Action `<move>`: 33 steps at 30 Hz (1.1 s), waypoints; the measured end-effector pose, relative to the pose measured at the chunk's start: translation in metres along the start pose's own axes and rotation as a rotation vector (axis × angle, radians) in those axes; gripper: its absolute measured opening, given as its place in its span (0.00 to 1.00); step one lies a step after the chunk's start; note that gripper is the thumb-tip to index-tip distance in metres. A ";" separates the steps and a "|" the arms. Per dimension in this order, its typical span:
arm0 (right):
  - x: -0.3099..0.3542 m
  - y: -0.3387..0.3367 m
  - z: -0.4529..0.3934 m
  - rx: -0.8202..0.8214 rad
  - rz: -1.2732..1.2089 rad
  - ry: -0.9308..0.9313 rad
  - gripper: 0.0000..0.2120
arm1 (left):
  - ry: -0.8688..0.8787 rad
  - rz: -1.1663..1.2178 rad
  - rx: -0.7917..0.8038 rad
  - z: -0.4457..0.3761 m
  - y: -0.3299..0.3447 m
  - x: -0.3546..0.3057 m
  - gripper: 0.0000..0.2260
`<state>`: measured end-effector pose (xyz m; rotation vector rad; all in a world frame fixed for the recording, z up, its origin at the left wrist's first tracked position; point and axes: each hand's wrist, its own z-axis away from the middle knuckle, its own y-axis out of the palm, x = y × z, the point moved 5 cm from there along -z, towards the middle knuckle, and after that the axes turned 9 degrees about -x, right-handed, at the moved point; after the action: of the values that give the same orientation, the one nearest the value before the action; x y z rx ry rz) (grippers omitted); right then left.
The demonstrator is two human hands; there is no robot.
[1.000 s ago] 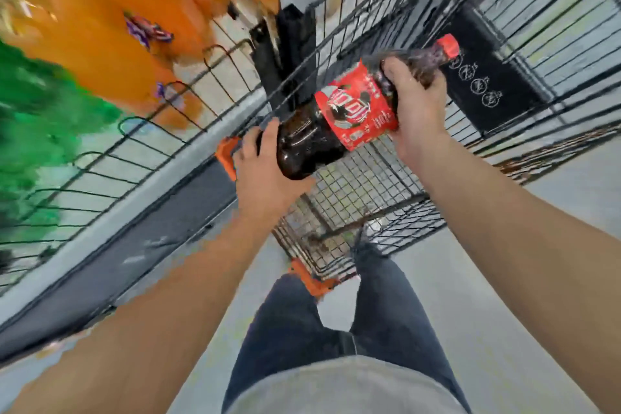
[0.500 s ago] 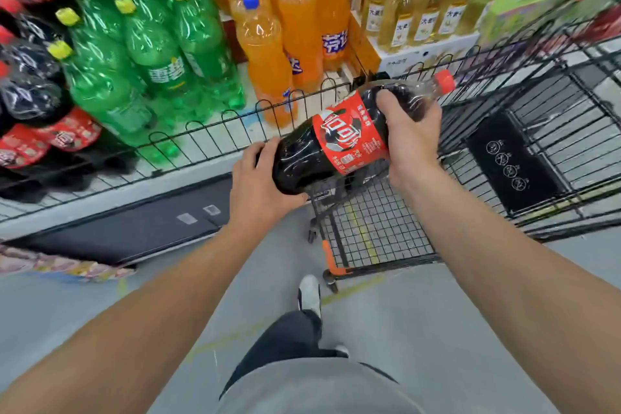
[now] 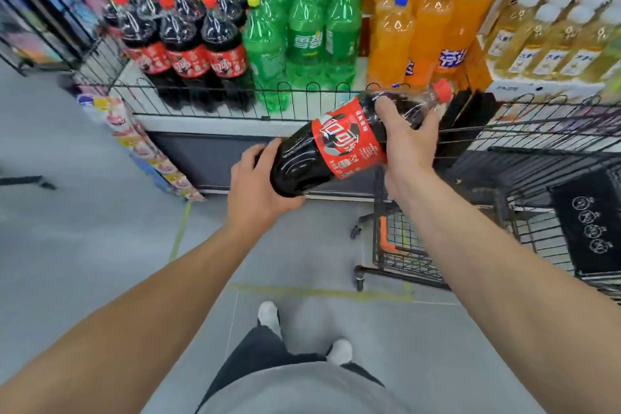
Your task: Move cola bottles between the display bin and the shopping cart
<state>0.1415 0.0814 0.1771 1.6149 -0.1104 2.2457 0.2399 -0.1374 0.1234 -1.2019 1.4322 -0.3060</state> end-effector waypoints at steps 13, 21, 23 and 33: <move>-0.082 0.193 0.133 0.199 0.110 0.018 0.29 | -0.226 0.003 -0.102 0.018 -0.130 0.198 0.47; -0.127 0.312 0.203 0.170 0.109 -0.009 0.28 | -0.183 0.035 -0.087 -0.021 -0.208 0.314 0.47; -0.133 0.339 0.216 0.172 0.107 -0.015 0.27 | -0.192 0.043 -0.083 -0.030 -0.225 0.338 0.47; -0.150 0.476 0.214 0.179 0.108 -0.047 0.28 | -0.223 0.075 -0.067 -0.124 -0.260 0.433 0.49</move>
<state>0.2130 -0.4571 0.1816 1.7942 -0.0091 2.3568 0.3507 -0.6448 0.1050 -1.1937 1.2977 -0.0702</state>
